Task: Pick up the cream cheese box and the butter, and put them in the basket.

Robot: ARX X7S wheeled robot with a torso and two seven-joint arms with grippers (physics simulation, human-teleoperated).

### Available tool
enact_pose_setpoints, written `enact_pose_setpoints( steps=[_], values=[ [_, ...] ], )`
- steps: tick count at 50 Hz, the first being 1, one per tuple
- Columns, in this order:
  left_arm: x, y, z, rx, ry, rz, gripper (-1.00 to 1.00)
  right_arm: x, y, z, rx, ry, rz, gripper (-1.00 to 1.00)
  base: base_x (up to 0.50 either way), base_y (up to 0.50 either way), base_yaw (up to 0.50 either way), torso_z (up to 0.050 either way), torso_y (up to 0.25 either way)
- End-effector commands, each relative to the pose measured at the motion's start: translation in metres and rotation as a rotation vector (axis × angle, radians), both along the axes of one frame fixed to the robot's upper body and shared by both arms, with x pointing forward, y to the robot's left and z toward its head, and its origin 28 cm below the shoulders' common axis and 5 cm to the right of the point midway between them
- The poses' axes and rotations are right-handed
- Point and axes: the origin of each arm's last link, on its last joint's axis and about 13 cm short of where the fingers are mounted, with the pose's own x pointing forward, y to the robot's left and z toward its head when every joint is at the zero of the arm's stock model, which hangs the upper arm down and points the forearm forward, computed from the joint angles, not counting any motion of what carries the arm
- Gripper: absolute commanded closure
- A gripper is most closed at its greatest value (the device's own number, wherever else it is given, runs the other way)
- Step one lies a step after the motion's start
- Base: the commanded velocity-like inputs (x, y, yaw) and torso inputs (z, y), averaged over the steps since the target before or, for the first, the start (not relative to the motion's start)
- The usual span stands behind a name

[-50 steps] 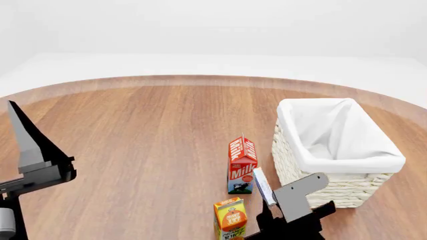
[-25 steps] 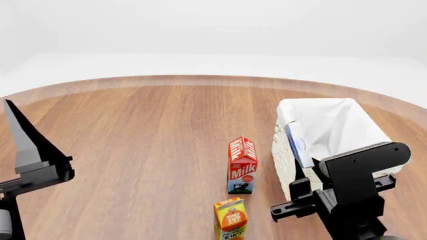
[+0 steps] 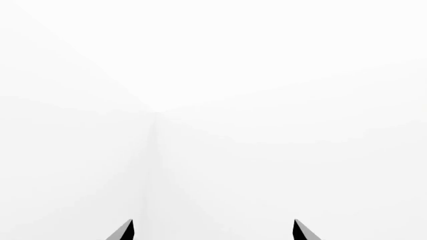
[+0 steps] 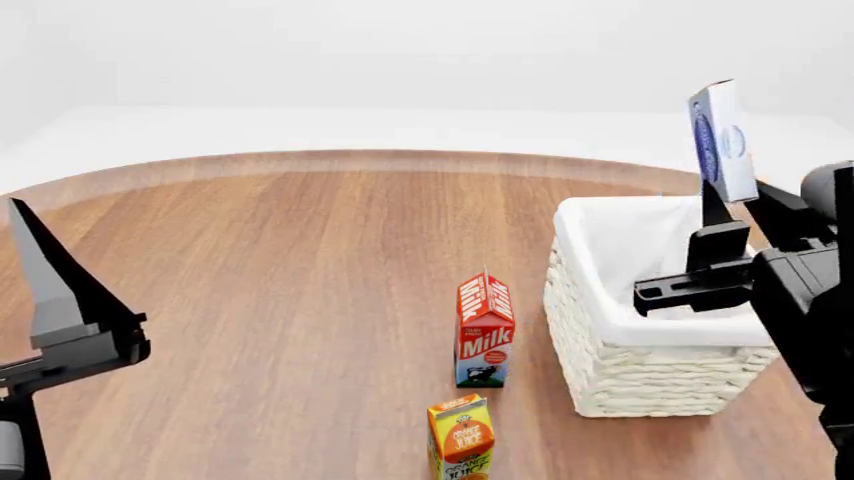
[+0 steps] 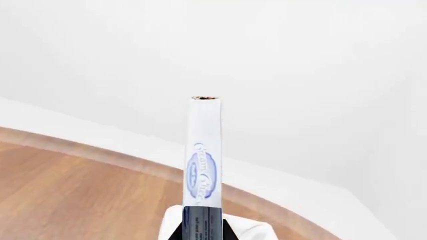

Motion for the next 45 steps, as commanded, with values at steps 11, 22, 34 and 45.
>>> enact_pose_setpoints(
  steps=[11, 22, 34, 45],
  values=[
    [-0.001, 0.0, 0.001, 0.02, -0.008, -0.003, -1.0, 0.037, -0.021, 0.046, 0.293, 0.156, 0.125, 1.0, 0.0, 0.0, 0.0, 0.0, 0.0],
    [0.0, -0.001, 0.003, 0.024, -0.007, -0.006, -1.0, 0.067, -0.037, 0.047, 0.326, 0.274, 0.11, 1.0, 0.0, 0.0, 0.0, 0.0, 0.001],
    [0.0, -0.001, 0.005, 0.028, -0.008, -0.002, -1.0, 0.079, -0.057, 0.022, 0.309, 0.386, 0.014, 1.0, 0.0, 0.0, 0.0, 0.0, 0.001],
    [-0.001, 0.0, 0.005, 0.028, -0.008, -0.001, -1.0, 0.073, -0.064, 0.013, 0.263, 0.425, 0.017, 1.0, 0.0, 0.0, 0.0, 0.0, 0.0]
  ],
)
